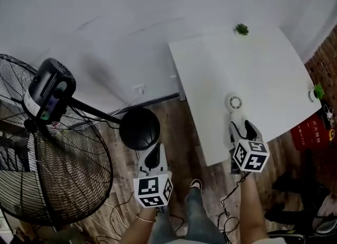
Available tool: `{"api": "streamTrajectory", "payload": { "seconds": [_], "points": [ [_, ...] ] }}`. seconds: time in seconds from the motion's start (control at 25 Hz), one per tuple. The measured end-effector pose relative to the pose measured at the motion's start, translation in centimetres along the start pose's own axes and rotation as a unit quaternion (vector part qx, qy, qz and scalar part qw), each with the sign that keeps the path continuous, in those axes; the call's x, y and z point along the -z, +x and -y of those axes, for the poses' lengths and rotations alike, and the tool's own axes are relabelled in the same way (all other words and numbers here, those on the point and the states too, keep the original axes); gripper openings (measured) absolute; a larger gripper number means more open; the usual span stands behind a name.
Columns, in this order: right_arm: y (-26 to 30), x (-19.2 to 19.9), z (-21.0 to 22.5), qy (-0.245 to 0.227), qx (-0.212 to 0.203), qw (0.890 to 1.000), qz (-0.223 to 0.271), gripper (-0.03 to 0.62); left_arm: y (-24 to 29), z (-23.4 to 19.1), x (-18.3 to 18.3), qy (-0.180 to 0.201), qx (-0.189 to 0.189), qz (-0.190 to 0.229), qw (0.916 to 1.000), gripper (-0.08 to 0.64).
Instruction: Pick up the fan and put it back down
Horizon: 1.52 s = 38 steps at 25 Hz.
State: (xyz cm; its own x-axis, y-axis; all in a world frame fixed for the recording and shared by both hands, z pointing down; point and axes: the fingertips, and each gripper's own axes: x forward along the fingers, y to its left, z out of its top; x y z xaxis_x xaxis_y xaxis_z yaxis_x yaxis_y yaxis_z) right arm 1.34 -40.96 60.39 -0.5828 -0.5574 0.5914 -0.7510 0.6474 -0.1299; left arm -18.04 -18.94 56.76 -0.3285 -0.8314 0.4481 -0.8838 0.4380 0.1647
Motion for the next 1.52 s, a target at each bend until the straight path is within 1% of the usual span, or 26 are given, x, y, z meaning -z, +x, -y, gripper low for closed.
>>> {"api": "streamTrajectory", "payload": {
  "seconds": [0.56,1.08,1.4,1.52],
  "points": [
    [4.4,1.4,0.9,-0.02,0.013,0.999,-0.034,0.258,0.1,-1.5,3.3,-0.017,-0.021,-0.026,0.9993,0.011],
    [5.6,2.3,0.9,-0.047,0.026,0.995,-0.087,0.252,-0.4,-2.5,4.0,-0.023,-0.031,-0.031,0.9988,0.011],
    [6.0,2.4,1.1,-0.038,0.03,0.994,-0.096,0.24,-0.6,-2.8,4.3,-0.03,-0.032,-0.033,0.9985,0.011],
    [5.7,2.4,1.4,-0.032,0.039,0.994,-0.1,0.214,-0.8,-2.7,4.0,-0.029,-0.031,-0.031,0.9986,0.011]
  ]
}}
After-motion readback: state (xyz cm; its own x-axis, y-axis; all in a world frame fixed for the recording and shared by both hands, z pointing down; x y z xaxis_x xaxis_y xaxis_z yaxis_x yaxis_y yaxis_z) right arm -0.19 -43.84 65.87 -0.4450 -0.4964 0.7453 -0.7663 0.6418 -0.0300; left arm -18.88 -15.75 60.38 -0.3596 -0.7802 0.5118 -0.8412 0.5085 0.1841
